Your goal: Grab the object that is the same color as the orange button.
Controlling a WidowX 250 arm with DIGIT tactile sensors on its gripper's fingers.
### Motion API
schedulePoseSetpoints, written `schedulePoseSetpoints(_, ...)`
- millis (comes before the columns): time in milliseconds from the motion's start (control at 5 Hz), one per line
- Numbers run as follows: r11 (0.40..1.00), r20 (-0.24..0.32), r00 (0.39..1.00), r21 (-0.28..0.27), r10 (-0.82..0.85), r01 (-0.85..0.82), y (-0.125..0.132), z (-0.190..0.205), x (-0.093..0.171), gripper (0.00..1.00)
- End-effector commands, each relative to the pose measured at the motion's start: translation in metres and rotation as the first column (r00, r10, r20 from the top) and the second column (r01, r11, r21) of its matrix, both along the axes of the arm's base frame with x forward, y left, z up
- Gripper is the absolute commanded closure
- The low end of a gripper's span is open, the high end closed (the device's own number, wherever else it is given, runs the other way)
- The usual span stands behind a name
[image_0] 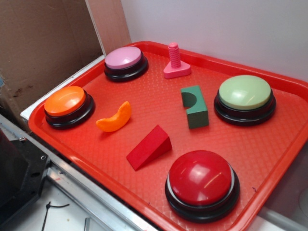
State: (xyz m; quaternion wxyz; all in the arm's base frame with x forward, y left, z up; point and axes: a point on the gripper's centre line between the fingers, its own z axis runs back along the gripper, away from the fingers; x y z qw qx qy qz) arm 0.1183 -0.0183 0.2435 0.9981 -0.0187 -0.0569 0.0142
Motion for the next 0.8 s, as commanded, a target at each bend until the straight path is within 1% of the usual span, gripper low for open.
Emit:
schedulePoseSetpoints(0, 1.0, 0.0, 1.0, 0.0, 0.0, 0.0, 0.0, 0.0, 0.0, 0.0)
schedulePoseSetpoints(200, 0.996, -0.065, 0.995, 0.053, -0.073, 0.076, 0.007, -0.042, 0.027, 0.0)
schedulePoseSetpoints(400, 0.989, -0.139, 0.984, 0.089, -0.107, 0.12, 0.007, -0.094, 0.034, 0.0)
schedulePoseSetpoints(600, 0.983, -0.191, 0.973, 0.109, -0.126, 0.149, 0.008, -0.144, 0.035, 0.0)
